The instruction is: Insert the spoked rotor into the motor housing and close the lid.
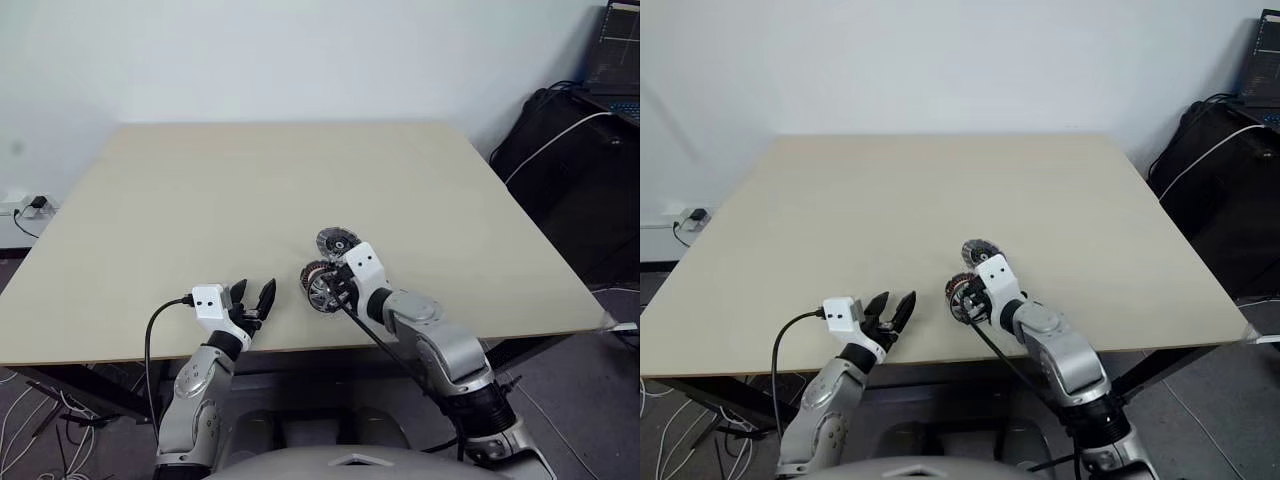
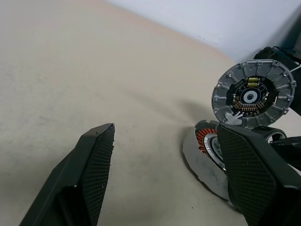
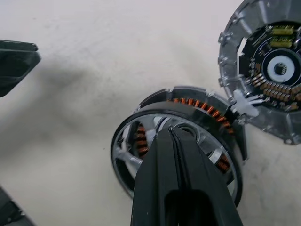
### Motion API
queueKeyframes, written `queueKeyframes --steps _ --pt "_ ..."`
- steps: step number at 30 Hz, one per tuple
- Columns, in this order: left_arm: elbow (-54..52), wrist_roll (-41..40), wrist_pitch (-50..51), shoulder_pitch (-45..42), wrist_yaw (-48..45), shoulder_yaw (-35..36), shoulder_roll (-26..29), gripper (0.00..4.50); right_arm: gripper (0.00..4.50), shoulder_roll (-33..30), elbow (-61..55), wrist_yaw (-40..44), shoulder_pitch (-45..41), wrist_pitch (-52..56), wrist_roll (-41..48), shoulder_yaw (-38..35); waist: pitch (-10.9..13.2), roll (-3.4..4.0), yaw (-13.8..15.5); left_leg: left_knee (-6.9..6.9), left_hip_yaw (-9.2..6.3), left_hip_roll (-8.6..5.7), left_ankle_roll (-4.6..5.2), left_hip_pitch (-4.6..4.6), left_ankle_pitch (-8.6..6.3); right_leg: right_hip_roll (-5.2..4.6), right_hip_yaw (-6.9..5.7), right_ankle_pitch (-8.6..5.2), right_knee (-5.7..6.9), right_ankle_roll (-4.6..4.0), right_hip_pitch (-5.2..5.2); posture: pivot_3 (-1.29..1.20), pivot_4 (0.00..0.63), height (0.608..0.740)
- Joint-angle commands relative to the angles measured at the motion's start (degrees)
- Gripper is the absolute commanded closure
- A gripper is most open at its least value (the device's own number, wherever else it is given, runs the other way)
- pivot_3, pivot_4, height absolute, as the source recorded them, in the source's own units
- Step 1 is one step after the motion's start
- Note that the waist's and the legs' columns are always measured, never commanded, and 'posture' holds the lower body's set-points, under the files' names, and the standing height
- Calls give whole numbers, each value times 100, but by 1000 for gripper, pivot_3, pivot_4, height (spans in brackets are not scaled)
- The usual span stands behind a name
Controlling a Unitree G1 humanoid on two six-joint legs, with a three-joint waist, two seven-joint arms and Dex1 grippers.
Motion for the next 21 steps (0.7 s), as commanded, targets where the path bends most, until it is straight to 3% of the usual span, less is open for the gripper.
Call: queueKeyframes --steps 1,21 --pt "-257 -25 -72 -103 -27 -35 -25 864 4500 69 83 7 -243 -174 -44 -59 0 0 -1 0 0 0 0 -1 0 0 0 0 0 0 0 0 0 740" --pt "-263 -44 -18 -52 -2 -108 -81 864 4500 208 644 -40 -887 -262 -358 -89 -1 3 -6 0 5 0 0 -1 1 3 3 1 2 1 2 0 0 740"
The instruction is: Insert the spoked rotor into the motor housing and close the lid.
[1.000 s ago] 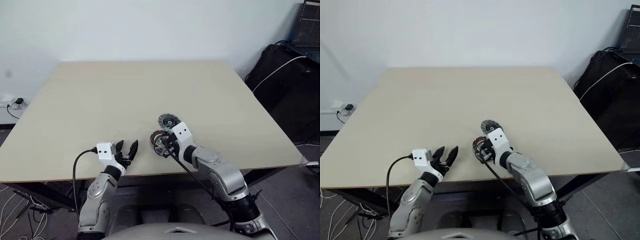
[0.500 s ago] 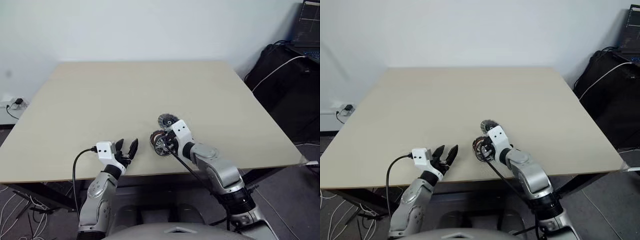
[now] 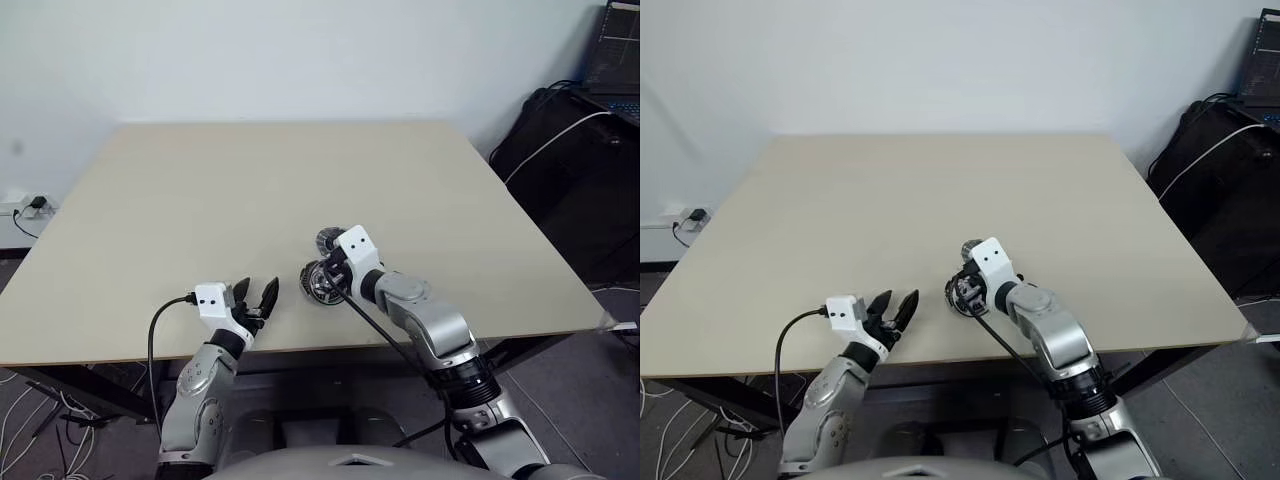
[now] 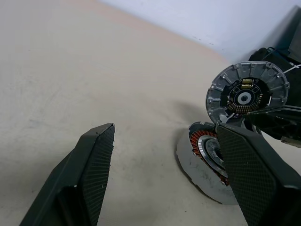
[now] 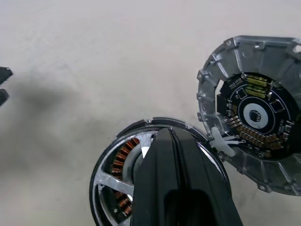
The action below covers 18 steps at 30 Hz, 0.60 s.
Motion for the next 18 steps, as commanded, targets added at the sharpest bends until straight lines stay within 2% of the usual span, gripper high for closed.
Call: queueKeyframes --steps 1,18 --pt "-254 -35 -23 -39 -3 -50 -44 864 4500 33 -9 -30 -212 -147 -69 -73 0 0 -1 0 0 0 0 0 0 0 0 0 0 0 0 0 0 740" --pt "-260 -33 -36 6 65 1 -54 864 4500 201 429 175 -451 -276 -257 193 -1 2 -6 0 2 0 -1 0 1 1 2 0 4 0 3 0 0 740"
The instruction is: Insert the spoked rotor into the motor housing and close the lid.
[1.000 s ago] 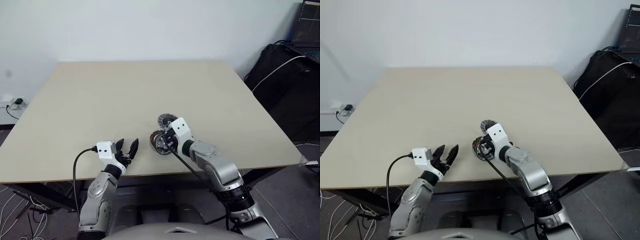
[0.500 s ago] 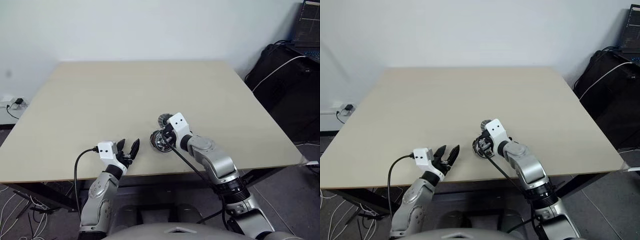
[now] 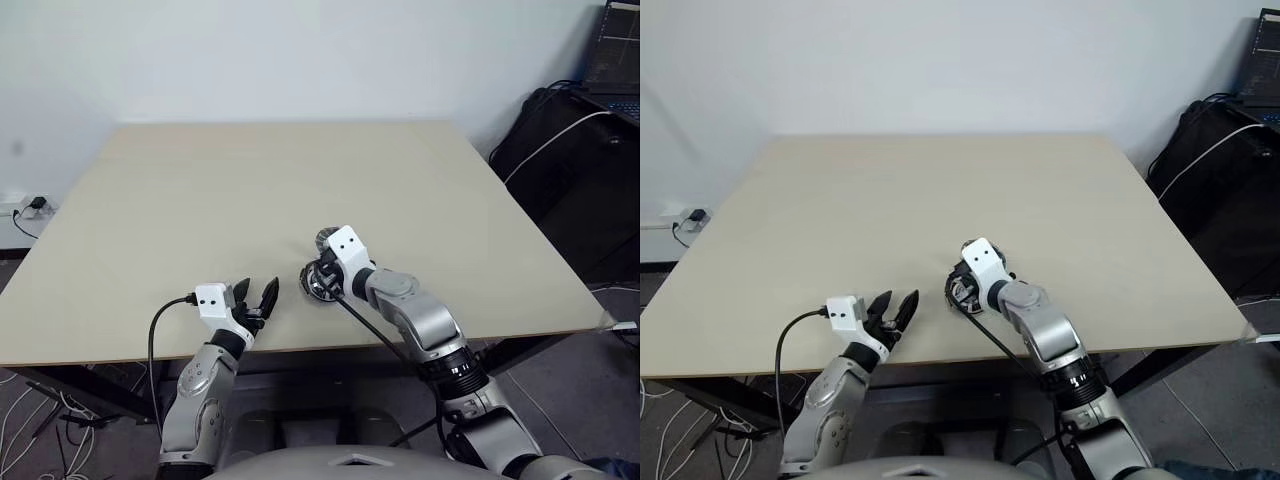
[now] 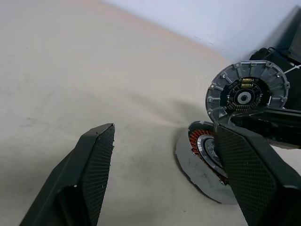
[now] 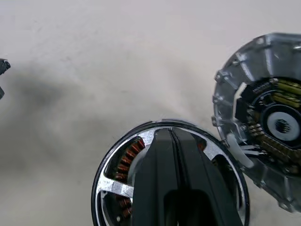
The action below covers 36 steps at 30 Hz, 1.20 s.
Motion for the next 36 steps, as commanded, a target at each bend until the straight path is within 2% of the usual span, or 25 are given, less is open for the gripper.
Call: queueKeyframes --steps 1,36 --pt "-264 -34 -47 6 22 -7 -42 864 4500 46 -23 40 -196 -157 -37 -17 0 0 -2 0 1 0 0 -1 0 0 1 0 0 0 0 0 0 740" --pt "-240 -39 35 32 49 -64 -99 864 4500 242 778 -60 -464 -527 -253 -172 -5 8 -6 0 4 0 -1 0 0 1 2 0 2 0 1 0 0 740"
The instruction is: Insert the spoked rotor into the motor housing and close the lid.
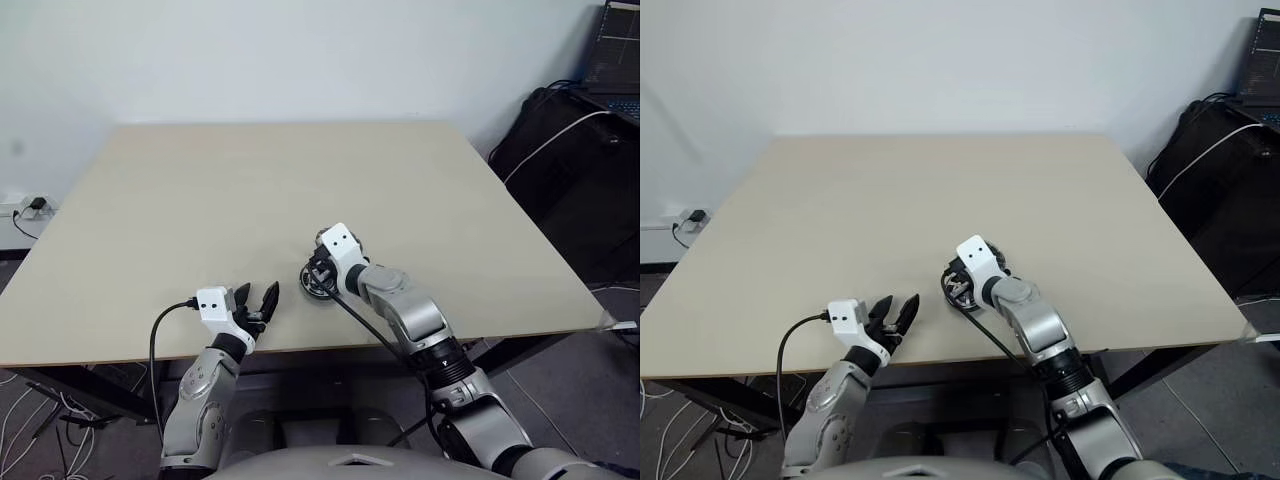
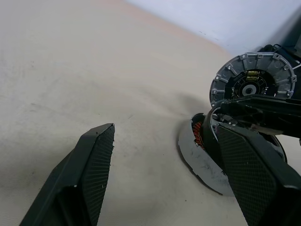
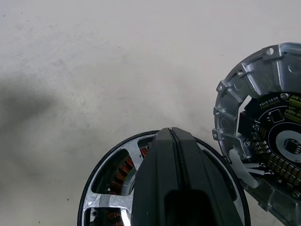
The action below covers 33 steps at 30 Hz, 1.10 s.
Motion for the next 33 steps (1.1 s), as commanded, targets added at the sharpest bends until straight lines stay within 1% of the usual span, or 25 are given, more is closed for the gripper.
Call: queueKeyframes --steps 1,9,15,19,25,26,28,33 --pt "-239 -39 -37 -60 -18 -39 -40 864 4500 22 88 -48 -171 -152 -34 -162 -1 1 1 0 0 0 0 0 0 0 0 0 0 0 0 0 0 740" --pt "-231 -38 -19 -71 -18 -50 -42 864 4500 96 410 -112 -368 -322 -60 -245 -2 4 -6 0 2 0 -1 -1 1 1 1 0 2 0 3 0 0 740" --pt "-224 -39 -15 -59 -16 -40 -35 864 4500 102 187 0 -403 -305 15 -255 -2 4 -12 0 5 0 -1 -2 2 1 3 0 4 1 3 0 0 740" --pt "-219 -46 -6 -73 -21 -39 -33 864 4500 124 -175 33 -404 -231 80 -295 -2 5 -18 0 6 1 -2 -2 2 1 3 0 6 0 2 0 0 740" --pt "-219 -47 -3 -74 -24 -36 -33 864 4500 124 -224 31 -389 -198 80 -298 -2 5 -19 0 6 1 -2 -1 2 1 3 0 6 0 1 0 0 740" --pt "-235 -44 -16 -77 -22 -27 -27 864 4500 -8 -588 74 -167 -182 113 -342 -2 5 -15 0 6 1 -2 -1 2 1 3 0 6 0 1 0 0 740" --pt "-253 -35 -26 -84 -24 -17 -9 864 4500 -207 -934 114 205 -210 112 -363 -4 6 17 0 4 0 -1 -4 2 0 3 0 5 0 0 0 0 740" --pt "-252 -26 6 -112 -52 -17 36 864 4500 -225 -451 22 538 -348 30 -302 -5 8 -22 0 12 0 1 -3 0 -1 4 0 2 1 2 0 0 740"
